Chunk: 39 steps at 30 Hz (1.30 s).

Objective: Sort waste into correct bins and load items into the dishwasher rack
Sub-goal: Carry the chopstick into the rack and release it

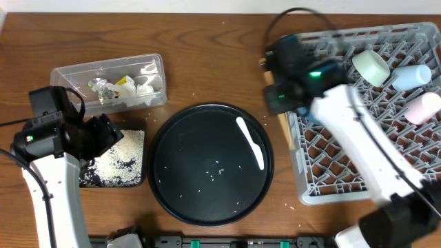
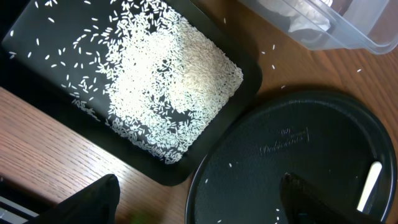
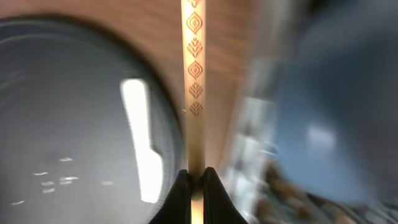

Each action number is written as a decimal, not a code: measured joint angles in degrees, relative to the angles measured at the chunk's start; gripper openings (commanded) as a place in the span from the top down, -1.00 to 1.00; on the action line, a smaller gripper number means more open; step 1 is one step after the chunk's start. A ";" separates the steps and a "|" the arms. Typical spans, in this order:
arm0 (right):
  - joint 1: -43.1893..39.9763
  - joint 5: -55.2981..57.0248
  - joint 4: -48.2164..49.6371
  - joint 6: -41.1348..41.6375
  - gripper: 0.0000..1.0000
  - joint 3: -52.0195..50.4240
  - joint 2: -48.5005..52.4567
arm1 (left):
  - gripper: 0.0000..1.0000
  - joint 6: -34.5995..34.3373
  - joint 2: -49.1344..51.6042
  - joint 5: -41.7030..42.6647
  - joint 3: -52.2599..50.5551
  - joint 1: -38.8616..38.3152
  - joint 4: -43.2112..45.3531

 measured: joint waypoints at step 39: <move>-31.80 8.50 9.03 -17.00 0.09 -15.80 -0.48 | -0.67 0.02 0.37 0.00 0.00 0.02 0.00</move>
